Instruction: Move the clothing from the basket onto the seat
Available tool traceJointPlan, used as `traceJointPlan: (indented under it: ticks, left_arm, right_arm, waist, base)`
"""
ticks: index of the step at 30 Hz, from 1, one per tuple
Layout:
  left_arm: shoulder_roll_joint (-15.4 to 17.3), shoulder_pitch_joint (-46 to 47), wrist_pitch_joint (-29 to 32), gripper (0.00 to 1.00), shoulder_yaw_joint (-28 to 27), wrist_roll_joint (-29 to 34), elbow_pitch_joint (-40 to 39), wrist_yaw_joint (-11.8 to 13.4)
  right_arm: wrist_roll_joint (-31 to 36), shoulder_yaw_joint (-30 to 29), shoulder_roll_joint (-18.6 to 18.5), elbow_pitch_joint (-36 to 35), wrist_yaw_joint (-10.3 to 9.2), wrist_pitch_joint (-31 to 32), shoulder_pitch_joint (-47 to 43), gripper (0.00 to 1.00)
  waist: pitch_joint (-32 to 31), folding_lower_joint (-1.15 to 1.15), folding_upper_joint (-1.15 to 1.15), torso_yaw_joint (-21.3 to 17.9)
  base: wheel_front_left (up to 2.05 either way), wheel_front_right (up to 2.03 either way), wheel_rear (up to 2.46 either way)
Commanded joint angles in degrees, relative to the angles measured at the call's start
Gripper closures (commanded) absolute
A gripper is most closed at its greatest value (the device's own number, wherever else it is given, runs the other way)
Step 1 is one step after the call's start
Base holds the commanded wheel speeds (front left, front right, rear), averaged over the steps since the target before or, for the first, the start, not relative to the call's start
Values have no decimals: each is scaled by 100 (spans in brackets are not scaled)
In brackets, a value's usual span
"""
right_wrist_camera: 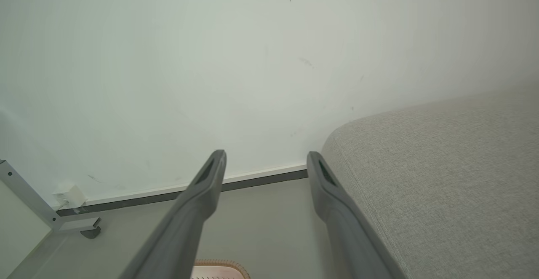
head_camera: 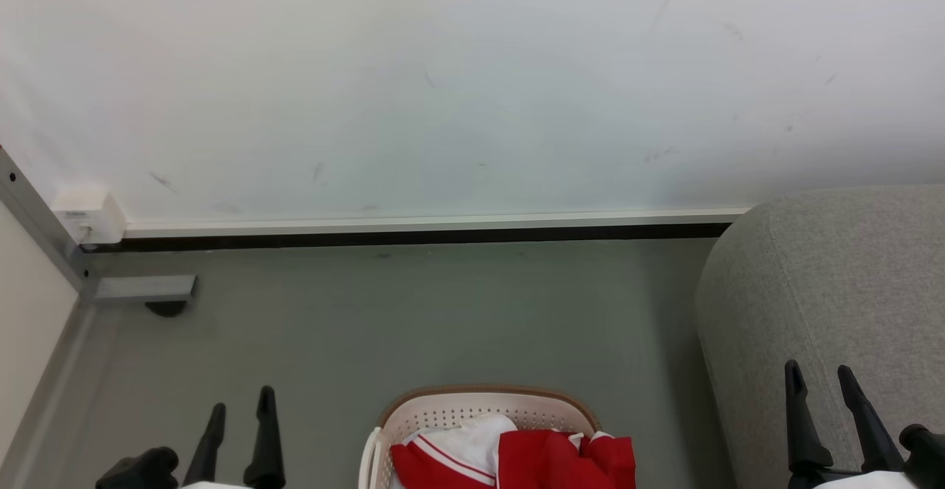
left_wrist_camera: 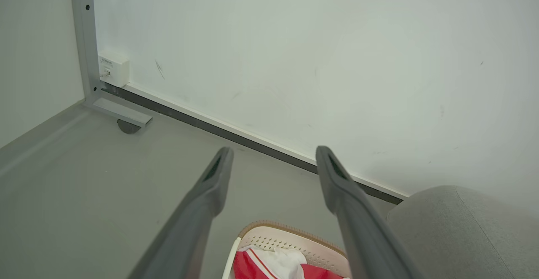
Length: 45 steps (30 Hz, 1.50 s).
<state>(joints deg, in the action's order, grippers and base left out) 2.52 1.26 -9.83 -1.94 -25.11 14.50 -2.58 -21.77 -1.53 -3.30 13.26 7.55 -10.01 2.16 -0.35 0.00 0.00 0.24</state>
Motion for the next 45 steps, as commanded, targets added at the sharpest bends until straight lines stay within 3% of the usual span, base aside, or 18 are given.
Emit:
traceJointPlan:
  ticks: [1, 24, 45]
  left_arm:
    - [49, -14, -74, 0, -24, 191, -24, -21]
    - [53, -142, -366, 0, -81, 1374, -135, 15]
    - [55, -218, -536, 0, -34, 1920, 46, -17]
  right_arm:
    - [102, -47, -6, 10, -8, -52, -15, 0]
    - [688, -78, 20, 427, -10, -332, 31, 0]
    - [1008, 19, 31, 603, -12, -523, 31, 0]
  waist:
    - [-4, 0, 0, -2]
    - [-23, 0, 0, -13]
    - [-35, 0, 0, 18]
  base:
    - [0, 0, 0]
    - [0, 0, 0]
    - [0, 0, 0]
